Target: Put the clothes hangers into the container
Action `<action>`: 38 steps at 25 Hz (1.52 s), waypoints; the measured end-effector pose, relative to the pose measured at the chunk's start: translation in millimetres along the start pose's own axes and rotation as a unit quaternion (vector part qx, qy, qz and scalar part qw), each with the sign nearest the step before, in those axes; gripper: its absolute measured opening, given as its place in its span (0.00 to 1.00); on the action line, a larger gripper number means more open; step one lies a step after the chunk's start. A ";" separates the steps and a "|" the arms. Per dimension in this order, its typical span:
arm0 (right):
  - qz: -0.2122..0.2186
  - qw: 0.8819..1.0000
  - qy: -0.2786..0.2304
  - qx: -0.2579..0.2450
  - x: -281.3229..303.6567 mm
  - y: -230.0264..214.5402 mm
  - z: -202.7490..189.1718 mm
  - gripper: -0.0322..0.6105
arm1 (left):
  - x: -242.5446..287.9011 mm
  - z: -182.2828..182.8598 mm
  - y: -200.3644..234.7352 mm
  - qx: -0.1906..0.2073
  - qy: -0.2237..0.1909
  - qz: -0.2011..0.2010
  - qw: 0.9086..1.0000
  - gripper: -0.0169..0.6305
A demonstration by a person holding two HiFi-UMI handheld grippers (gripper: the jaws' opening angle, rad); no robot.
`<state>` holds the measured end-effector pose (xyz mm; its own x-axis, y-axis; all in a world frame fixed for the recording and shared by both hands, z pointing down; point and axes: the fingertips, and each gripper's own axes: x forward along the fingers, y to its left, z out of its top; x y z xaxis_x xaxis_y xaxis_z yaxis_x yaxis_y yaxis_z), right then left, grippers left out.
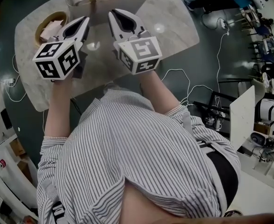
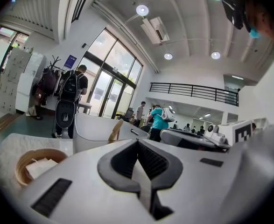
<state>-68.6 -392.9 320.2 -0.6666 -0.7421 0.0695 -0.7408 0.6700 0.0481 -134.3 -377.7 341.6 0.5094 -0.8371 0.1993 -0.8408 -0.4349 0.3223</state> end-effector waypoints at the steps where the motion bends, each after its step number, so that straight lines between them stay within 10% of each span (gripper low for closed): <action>1: 0.001 1.000 0.002 0.001 -6.4 5.0 -1.1 0.09 | -6.0 -2.4 -3.5 -0.001 -0.001 -0.002 1.000 0.04; 15: 0.022 0.999 0.027 -0.011 -80.2 83.5 -17.2 0.07 | -102.5 -18.5 -46.0 -0.011 -0.059 -0.009 0.998 0.04; 38: 0.070 0.996 0.053 -0.002 -123.3 108.5 -32.9 0.07 | -124.4 -76.2 -81.9 -0.018 -0.021 0.003 1.000 0.04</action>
<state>-64.1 -228.1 349.7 -0.7511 -0.6348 0.1813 -0.6404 0.7673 0.0336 -114.9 -212.7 361.0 0.4954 -0.8535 0.1616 -0.8365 -0.4186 0.3536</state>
